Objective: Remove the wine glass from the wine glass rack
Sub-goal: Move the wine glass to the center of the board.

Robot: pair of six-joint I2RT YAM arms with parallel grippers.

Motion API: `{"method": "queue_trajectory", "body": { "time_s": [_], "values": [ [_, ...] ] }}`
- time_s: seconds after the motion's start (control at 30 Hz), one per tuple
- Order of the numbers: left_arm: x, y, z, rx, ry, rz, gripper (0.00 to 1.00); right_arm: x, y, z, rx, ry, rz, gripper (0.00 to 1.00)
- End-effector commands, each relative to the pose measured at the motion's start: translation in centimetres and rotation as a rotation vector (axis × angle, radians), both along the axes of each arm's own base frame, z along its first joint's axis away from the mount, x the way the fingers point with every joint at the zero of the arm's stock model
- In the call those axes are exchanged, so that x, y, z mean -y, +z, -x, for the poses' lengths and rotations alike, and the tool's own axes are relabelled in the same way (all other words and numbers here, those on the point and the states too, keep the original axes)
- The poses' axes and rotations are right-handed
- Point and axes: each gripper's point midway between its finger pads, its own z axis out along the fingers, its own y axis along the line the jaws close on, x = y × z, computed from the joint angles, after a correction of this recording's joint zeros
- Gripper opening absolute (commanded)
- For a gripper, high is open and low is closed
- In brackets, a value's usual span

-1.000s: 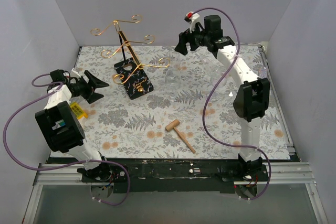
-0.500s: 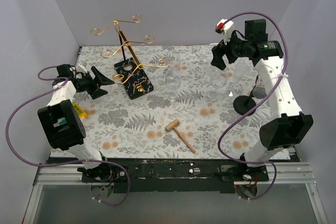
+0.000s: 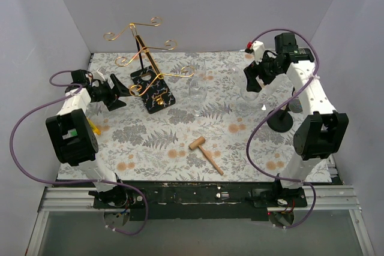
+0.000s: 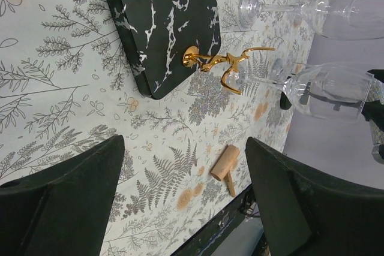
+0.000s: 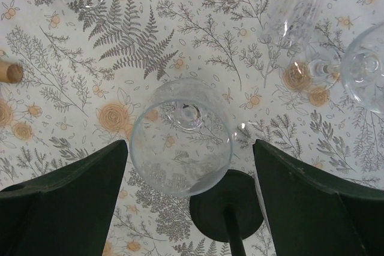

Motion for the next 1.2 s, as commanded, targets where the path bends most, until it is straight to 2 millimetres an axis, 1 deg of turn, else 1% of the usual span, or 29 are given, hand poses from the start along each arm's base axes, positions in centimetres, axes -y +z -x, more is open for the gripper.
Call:
{"method": "queue_trajectory", "body": {
  "time_s": [0.0, 0.1, 0.2, 0.33, 0.43, 0.7, 0.83, 0.9, 1.0, 1.07, 1.17],
  "values": [
    [0.1, 1.1, -0.4, 0.044, -0.019, -0.023, 0.82, -0.5, 0.4, 0.2, -0.023, 0.048, -0.019, 0.93],
    [0.1, 1.1, -0.4, 0.045, -0.018, -0.020, 0.82, -1.0, -0.1, 1.0, -0.062, 0.079, -0.042, 0.88],
    [0.2, 1.0, -0.4, 0.043, -0.016, -0.017, 0.82, -2.0, 0.0, 1.3, -0.082, 0.106, -0.086, 0.83],
    [0.3, 1.1, -0.3, 0.043, -0.017, -0.017, 0.82, -3.9, 0.2, 1.4, -0.097, 0.142, -0.124, 0.74],
    [0.4, 1.0, -0.1, 0.040, -0.016, -0.013, 0.82, -5.9, 0.1, 1.8, -0.124, 0.180, -0.156, 0.71],
    [0.6, 1.3, 0.3, 0.039, -0.014, -0.004, 0.82, -12.7, -0.3, 4.9, -0.138, 0.360, -0.172, 0.69],
    [0.9, 1.4, 0.8, 0.036, -0.017, 0.008, 0.82, -15.1, -0.2, 6.4, -0.131, 0.441, -0.173, 0.69],
    [1.0, 1.5, 1.0, 0.036, -0.017, 0.014, 0.82, -15.7, -0.3, 7.1, -0.131, 0.474, -0.169, 0.69],
    [1.2, 1.3, 1.3, 0.029, -0.017, 0.024, 0.82, -16.4, -1.1, 8.5, -0.130, 0.527, -0.146, 0.70],
    [1.3, 1.2, 1.4, 0.025, -0.016, 0.031, 0.82, -16.8, -1.7, 8.9, -0.128, 0.545, -0.132, 0.71],
    [1.5, 1.2, 1.6, 0.023, -0.019, 0.042, 0.82, -17.1, -2.2, 9.5, -0.135, 0.561, -0.121, 0.77]
  ]
}}
